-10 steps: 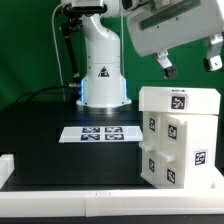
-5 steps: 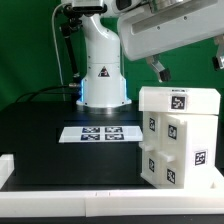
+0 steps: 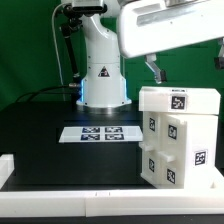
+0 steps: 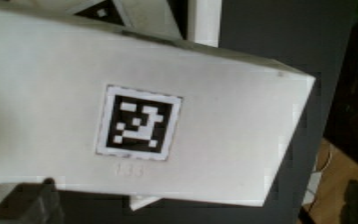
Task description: Assemble cabinet
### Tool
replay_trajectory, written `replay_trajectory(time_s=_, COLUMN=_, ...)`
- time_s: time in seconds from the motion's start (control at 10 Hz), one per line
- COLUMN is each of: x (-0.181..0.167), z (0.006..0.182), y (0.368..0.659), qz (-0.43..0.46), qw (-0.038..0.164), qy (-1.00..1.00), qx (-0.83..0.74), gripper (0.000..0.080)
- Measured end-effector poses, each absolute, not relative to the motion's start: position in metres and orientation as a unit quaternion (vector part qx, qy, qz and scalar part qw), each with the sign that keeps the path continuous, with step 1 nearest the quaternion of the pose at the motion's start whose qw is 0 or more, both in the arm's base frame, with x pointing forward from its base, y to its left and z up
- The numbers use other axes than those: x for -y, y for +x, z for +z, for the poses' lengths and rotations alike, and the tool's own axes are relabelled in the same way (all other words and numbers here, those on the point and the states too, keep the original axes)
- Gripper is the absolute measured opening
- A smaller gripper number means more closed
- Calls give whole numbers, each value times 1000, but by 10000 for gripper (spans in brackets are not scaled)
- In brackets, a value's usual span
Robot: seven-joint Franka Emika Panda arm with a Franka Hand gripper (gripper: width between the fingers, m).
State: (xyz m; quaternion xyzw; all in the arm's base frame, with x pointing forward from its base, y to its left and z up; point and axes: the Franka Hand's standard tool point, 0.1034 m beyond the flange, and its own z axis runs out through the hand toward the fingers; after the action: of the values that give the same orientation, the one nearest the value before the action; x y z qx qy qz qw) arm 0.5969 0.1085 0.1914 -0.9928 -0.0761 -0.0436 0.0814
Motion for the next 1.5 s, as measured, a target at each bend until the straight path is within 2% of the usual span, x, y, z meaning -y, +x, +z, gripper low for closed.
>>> replay_trajectory(time_s=0.5, x=-105, z=190, y=599, qz=-57, qw=68, qy=-965, qx=247, gripper=797)
replay_trajectory(time_s=0.6, x=-103, z=189, y=601, qz=-77, qw=51, qy=-931, qx=352, gripper=797)
replay_trajectory(time_s=1.0, x=-101, z=179, y=596, qz=-71, qw=25, qy=-843, qx=533, gripper=797)
replay_trajectory(time_s=1.3, x=-98, z=166, y=593, qz=-60, qw=16, qy=-793, qx=606, gripper=797)
replay_trajectory(time_s=1.5, x=-94, z=155, y=591, qz=-54, qw=21, qy=-796, qx=603, gripper=797)
